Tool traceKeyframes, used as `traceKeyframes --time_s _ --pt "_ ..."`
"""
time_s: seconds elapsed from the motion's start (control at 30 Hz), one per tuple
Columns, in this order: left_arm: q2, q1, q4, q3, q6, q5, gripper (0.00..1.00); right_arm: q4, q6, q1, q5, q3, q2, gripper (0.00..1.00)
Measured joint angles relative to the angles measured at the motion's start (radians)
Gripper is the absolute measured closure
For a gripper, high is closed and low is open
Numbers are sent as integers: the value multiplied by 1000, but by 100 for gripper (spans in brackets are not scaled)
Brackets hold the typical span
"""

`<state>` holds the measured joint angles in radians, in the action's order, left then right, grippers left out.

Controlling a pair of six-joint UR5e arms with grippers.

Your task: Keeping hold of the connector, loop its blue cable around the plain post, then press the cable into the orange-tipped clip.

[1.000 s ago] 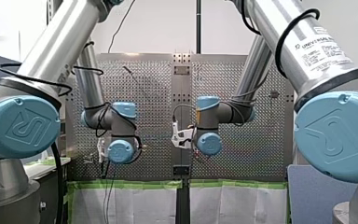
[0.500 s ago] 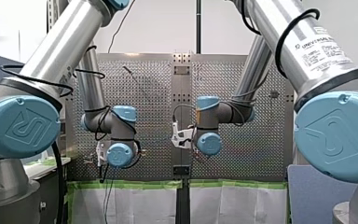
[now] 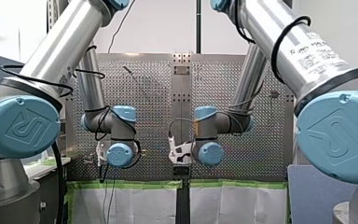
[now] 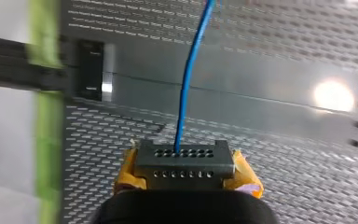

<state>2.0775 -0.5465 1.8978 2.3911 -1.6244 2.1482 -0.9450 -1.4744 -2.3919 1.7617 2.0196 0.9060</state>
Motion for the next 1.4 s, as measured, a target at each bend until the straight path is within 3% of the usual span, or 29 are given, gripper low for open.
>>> traceKeyframes --time_s 0.17,0.53,0.63,0.9,1.4 --pt "0 0 0 0 0 0 100 48 0 0 -3 0 -24 100" --pt "9 9 13 5 9 0 100 121 3 0 1 -2 -23 100" --pt "0 10 34 5 2 9 100 143 -4 -5 22 -12 -2 100" --pt "-67 14 108 -6 -19 55 100 217 -63 -5 81 -33 72 100" --pt "-207 29 248 -129 -110 124 100 371 -72 24 55 -175 225 100"
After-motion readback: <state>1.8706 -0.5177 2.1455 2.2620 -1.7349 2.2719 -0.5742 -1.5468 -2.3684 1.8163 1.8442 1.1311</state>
